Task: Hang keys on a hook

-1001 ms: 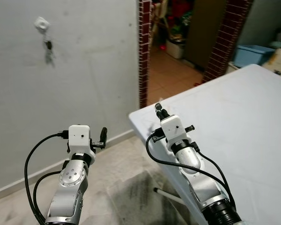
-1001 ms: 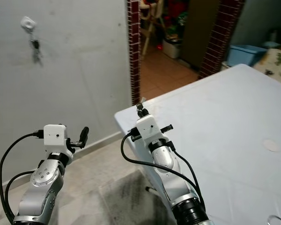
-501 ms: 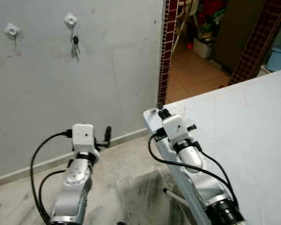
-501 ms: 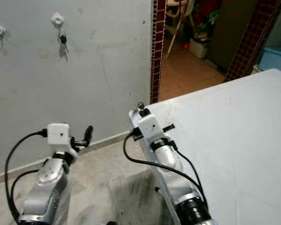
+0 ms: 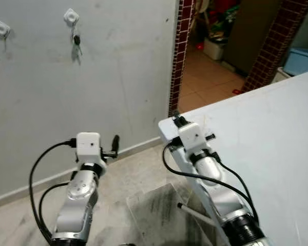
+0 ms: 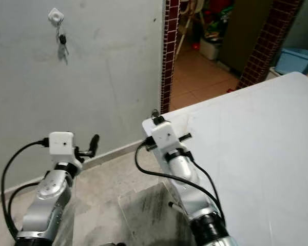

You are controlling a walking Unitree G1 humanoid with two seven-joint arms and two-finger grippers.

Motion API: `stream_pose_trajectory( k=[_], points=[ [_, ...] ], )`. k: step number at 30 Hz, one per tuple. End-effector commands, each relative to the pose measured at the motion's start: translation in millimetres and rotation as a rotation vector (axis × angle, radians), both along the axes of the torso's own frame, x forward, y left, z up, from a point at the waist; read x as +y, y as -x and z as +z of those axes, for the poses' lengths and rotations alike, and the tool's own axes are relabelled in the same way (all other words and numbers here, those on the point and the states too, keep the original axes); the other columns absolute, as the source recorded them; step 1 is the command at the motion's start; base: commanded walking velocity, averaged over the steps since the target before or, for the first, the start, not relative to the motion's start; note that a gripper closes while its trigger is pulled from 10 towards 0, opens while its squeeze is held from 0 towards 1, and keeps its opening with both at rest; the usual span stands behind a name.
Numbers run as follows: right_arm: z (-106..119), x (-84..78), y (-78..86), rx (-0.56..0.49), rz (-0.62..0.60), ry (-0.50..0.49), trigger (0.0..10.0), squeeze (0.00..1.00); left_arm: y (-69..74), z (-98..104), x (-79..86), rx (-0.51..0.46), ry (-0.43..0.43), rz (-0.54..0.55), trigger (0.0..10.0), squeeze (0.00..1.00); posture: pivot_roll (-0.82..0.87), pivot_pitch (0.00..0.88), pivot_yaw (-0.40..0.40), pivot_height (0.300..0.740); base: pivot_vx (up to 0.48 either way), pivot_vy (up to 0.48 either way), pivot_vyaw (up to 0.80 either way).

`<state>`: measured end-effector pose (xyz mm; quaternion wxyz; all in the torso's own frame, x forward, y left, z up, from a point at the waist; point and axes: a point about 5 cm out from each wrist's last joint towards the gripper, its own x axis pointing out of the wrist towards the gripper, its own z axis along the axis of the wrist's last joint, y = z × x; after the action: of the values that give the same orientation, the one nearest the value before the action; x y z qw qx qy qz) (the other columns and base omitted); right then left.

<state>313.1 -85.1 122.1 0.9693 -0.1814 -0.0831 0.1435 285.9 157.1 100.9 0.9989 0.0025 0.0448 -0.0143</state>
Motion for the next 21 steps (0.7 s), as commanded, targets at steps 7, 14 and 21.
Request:
stream_pose_trajectory(
  k=[7, 14, 21],
  points=[
    [4.6, -6.2, -3.3, -0.002, -0.015, -0.027, 10.0, 0.0, -2.2, -0.4, -3.3, 0.014, 0.002, -0.005, 10.0, 0.0, 0.02, 0.036, 0.021, 0.74, 0.0, 0.48, 0.0],
    [9.8, -6.4, -7.3, 0.004, -0.026, -0.075, 10.0, 0.0, -4.3, 0.3, -5.0, 0.015, 0.006, -0.007, 10.0, 0.0, 0.02, 0.035, 0.019, 0.74, 0.0, 0.48, 0.0],
    [15.9, 0.7, -9.3, -0.014, 0.005, -0.072, 10.0, 0.0, -6.9, 1.9, -5.9, 0.009, 0.009, -0.003, 10.0, 0.0, 0.02, 0.032, 0.018, 0.74, 0.0, 0.48, 0.0]
  ],
)
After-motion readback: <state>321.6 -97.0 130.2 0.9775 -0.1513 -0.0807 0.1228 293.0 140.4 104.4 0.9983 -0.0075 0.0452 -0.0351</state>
